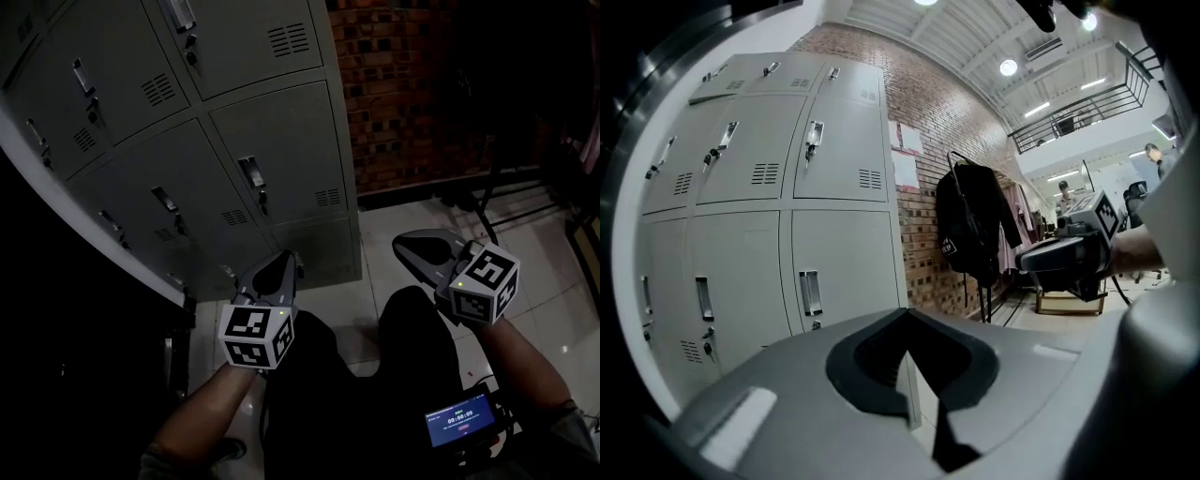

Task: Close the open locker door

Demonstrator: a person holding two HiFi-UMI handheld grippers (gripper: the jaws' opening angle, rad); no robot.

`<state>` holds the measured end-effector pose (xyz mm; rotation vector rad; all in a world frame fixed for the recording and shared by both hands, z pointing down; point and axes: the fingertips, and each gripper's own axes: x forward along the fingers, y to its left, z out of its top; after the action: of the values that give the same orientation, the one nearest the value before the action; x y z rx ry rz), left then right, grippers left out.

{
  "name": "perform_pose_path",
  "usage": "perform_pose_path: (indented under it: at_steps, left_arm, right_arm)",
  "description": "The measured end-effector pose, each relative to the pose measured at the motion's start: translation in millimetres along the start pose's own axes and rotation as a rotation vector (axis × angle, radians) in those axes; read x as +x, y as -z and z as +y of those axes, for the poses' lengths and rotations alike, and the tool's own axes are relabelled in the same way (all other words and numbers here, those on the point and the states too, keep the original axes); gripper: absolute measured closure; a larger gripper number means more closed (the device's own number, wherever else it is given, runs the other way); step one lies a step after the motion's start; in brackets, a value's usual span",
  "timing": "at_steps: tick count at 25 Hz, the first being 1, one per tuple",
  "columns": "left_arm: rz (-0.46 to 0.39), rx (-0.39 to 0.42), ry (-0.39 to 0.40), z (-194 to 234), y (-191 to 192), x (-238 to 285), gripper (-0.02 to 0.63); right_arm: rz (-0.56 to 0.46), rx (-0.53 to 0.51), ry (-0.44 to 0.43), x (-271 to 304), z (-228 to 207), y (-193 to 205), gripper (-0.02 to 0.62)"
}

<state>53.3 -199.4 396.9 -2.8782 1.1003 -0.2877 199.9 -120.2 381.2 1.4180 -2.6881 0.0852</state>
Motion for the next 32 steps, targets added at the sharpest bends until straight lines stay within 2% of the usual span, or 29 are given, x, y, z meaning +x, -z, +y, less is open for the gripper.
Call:
perform_pose_path:
  at_steps: [32]
  left_arm:
    - [0.018,-0.020,-0.038,23.0,12.3,2.0,0.604]
  right_arm:
    - [0.020,0.028,0.005,7.9,-5.4,14.2,0.588]
